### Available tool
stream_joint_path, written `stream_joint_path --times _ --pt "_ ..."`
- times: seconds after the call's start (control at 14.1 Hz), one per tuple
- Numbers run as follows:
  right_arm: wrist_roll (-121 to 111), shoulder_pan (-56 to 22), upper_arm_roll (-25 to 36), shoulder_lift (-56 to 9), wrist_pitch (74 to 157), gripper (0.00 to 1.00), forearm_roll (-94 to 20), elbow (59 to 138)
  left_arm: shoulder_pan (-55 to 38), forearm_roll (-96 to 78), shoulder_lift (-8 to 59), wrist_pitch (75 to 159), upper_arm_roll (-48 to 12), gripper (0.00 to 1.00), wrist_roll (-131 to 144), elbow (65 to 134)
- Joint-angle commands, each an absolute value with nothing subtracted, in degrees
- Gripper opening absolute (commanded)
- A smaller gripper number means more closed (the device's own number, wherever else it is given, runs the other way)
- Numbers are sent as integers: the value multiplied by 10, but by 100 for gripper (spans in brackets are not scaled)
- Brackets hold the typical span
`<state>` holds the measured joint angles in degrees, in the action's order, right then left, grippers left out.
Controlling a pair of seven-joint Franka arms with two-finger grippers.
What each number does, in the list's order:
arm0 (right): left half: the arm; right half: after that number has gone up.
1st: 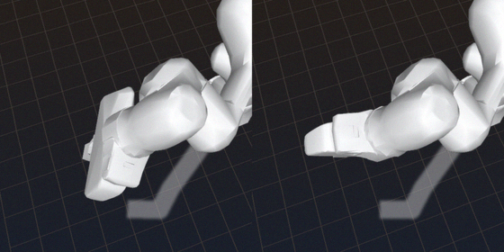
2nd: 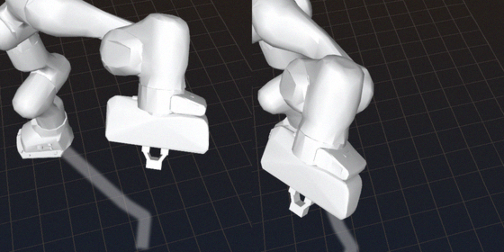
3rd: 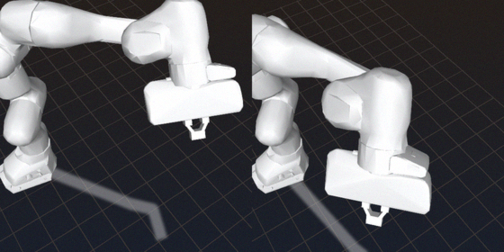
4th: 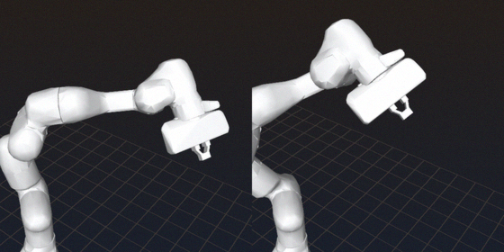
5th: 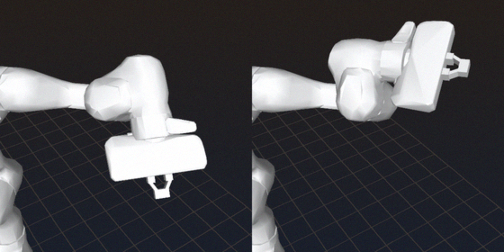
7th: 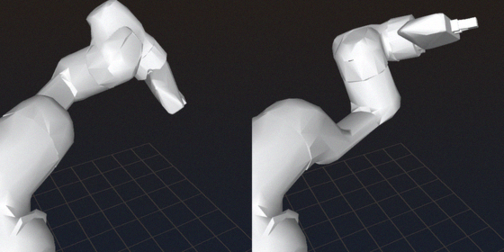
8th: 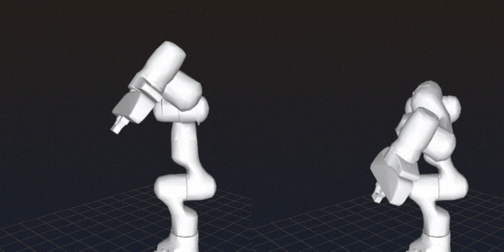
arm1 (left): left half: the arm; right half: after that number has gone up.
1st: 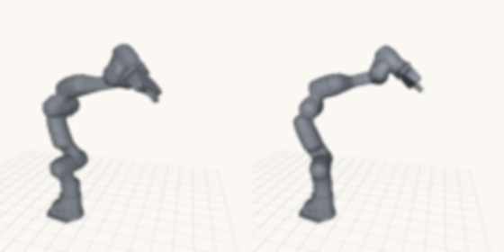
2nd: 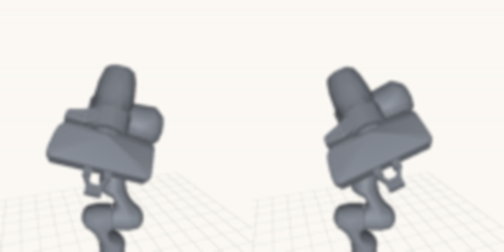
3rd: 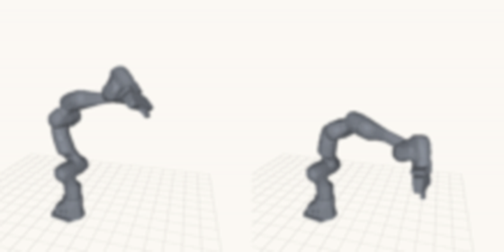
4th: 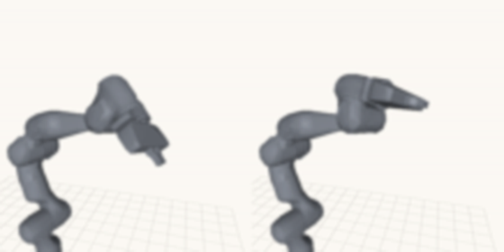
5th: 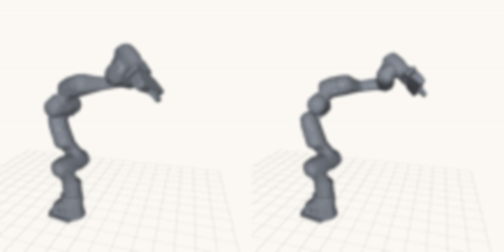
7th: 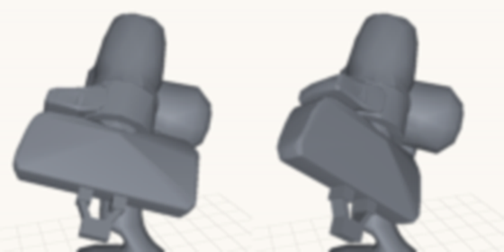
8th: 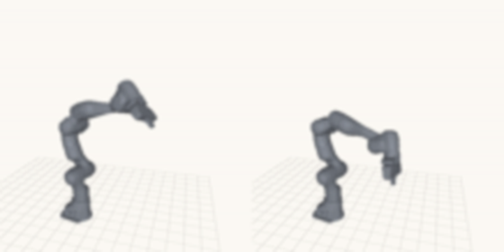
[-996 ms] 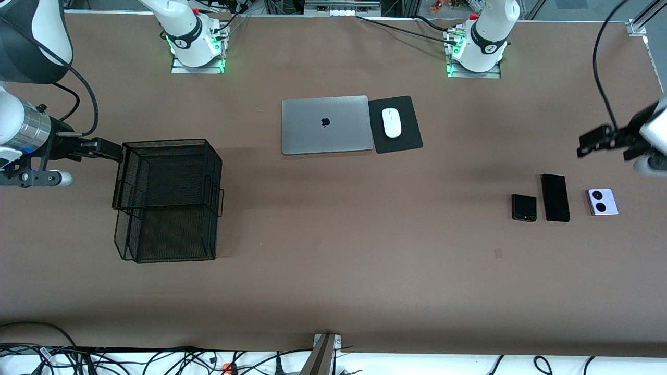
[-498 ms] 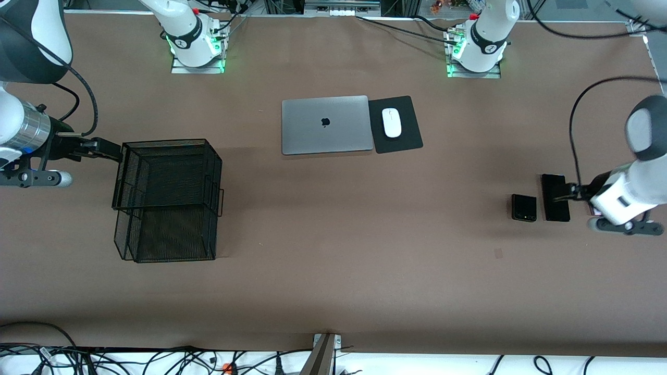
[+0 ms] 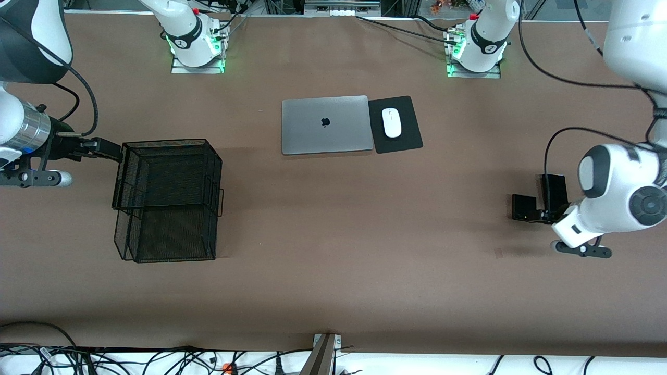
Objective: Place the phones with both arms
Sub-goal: 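Grasp the small black flip phone with the left gripper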
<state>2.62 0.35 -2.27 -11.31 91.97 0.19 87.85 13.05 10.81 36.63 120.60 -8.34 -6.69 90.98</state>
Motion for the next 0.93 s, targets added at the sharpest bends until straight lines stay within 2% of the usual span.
stream_joint_path --times 0.0,0.14,0.85 --pt "33 1 -20 -104 918 100 -8 886 142 120 366 1258 -87 100 -70 947" --pt "33 1 -19 -104 918 100 -8 886 147 119 368 1300 -87 100 -69 977" --pt "33 1 -19 -104 918 100 -8 886 148 157 346 1351 -86 100 -69 1081"
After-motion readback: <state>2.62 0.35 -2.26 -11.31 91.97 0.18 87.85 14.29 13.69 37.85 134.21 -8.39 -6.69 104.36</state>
